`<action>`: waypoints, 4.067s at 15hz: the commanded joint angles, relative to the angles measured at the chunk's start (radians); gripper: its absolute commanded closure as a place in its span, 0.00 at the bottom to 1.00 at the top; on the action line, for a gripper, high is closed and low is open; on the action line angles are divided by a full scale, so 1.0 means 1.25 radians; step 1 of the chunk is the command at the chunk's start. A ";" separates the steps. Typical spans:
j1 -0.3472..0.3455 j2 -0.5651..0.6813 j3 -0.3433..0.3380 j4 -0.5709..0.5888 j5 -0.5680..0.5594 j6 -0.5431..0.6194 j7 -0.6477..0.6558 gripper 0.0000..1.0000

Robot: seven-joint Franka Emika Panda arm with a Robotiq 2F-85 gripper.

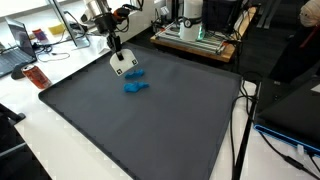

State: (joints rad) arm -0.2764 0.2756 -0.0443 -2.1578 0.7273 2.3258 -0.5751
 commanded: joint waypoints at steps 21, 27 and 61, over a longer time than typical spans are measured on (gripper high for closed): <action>0.162 -0.134 0.013 -0.127 -0.377 0.236 0.243 0.99; 0.168 -0.126 0.044 -0.129 -0.402 0.250 0.163 0.99; 0.156 0.136 0.094 -0.016 -0.576 0.344 0.149 0.99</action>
State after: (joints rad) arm -0.0561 0.3917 0.0414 -2.2062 0.0057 2.7579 -0.3871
